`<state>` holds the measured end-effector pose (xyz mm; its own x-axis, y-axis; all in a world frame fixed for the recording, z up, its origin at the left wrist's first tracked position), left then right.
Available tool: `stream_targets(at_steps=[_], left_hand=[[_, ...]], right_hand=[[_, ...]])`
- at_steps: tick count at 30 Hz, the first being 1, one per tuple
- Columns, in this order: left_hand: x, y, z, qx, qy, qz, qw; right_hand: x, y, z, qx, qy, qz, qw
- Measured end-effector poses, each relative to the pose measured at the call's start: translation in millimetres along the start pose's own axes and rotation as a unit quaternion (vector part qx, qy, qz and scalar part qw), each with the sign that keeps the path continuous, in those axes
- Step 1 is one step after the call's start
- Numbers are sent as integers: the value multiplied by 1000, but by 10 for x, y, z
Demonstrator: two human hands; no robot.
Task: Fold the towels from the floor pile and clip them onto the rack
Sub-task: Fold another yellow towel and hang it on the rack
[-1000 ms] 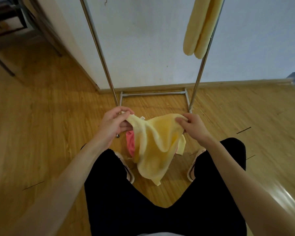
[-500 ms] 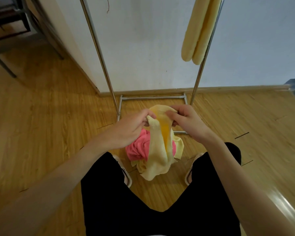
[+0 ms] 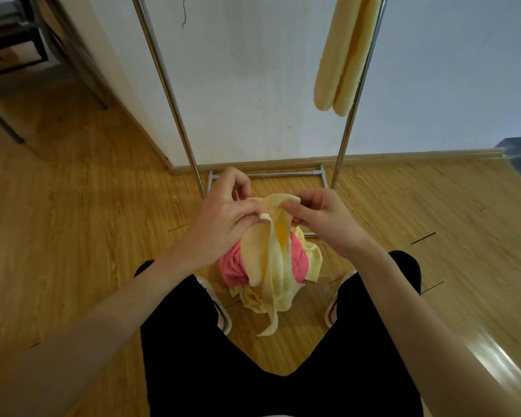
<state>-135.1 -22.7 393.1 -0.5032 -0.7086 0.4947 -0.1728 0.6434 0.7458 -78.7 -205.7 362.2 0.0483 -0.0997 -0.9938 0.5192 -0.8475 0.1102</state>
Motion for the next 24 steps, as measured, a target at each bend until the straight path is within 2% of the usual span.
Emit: stream_targets(at_steps=[4,7,11,17,24], left_hand=[[25,6,-13,18,7,51,999],[54,4,-43,51,71,125,988],[72,-29,-81,48,142,181,972],[82,-89,-105,37,151,164,974],[102,-113,-118,80,167,156,970]], right_hand=[[-22,-19,-15,-29,-3,-7,1000],[-58,-35,-14,-40,26,38,998],[-86,-42,-13,-19,65,50,996],[-103,-53,10,-5,102,100,990],[-114,-108,53,15,125,128,984]])
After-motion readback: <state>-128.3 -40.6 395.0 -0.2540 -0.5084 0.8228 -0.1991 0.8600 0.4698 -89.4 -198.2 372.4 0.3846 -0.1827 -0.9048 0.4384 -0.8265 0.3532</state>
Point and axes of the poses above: each hand's wrist, its own z-axis away from the middle knuckle, its own y-axis out of the back of the hand, x = y × z, the point moved 2 cm from there along -z, towards the middle knuckle, and after that the axes turned 3 degrees about z, right-handed, at the moved point
